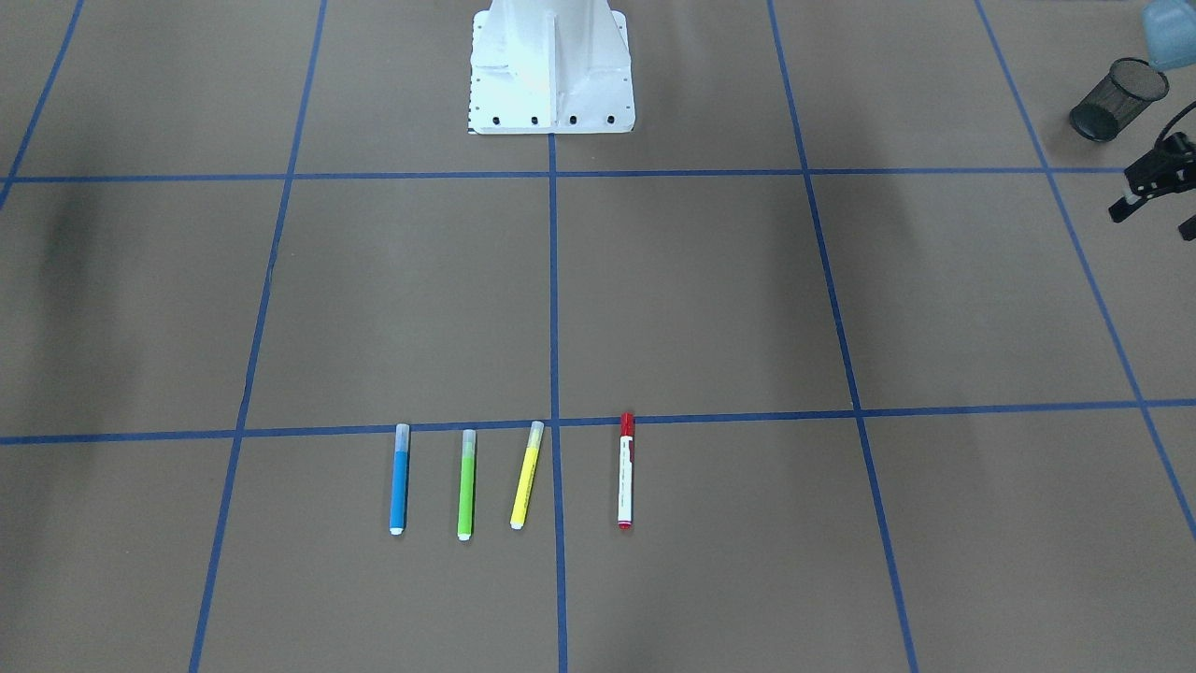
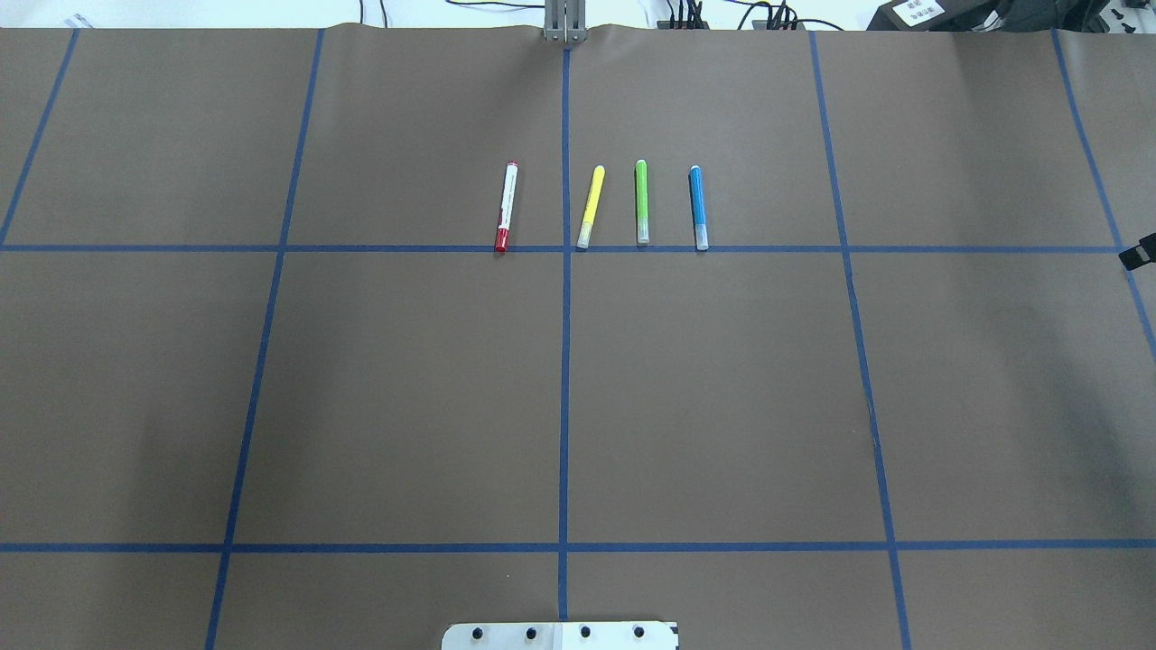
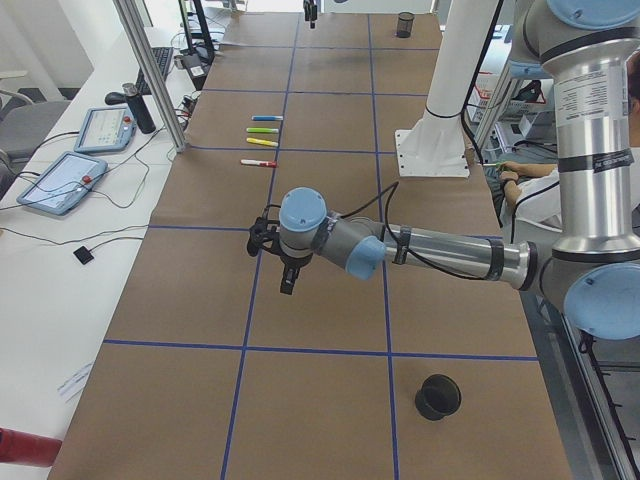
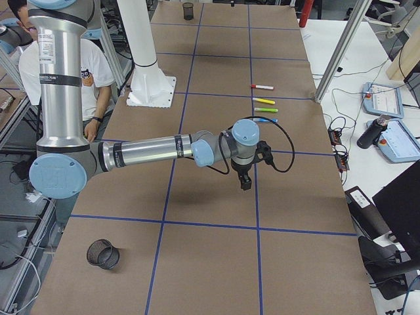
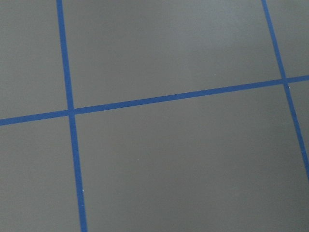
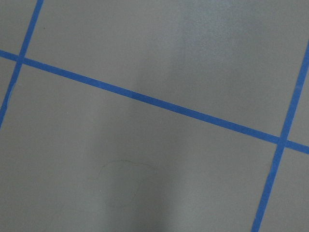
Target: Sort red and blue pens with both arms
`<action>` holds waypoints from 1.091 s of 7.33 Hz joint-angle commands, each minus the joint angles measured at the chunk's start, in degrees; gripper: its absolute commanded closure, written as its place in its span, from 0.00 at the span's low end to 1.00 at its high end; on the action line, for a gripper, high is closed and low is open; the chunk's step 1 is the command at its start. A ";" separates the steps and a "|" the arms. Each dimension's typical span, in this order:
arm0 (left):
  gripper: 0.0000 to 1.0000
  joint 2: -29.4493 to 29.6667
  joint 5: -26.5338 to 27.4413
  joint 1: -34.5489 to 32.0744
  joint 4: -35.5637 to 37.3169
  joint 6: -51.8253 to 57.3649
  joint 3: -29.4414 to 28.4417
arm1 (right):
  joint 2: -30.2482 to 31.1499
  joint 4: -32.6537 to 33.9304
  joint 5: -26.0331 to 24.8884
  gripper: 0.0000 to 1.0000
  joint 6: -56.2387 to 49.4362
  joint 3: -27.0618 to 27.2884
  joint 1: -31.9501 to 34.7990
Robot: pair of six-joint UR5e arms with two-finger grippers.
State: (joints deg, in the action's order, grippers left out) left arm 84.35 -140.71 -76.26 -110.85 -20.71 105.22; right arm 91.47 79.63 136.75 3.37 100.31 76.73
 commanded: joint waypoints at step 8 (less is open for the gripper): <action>0.00 49.64 23.08 31.94 -0.33 -32.46 -31.07 | 1.34 -4.49 -3.25 0.00 9.29 0.42 -4.83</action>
State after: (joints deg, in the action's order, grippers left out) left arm 127.76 -122.09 -47.11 -110.66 -51.49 80.95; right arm 92.70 75.17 133.13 12.70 100.71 71.90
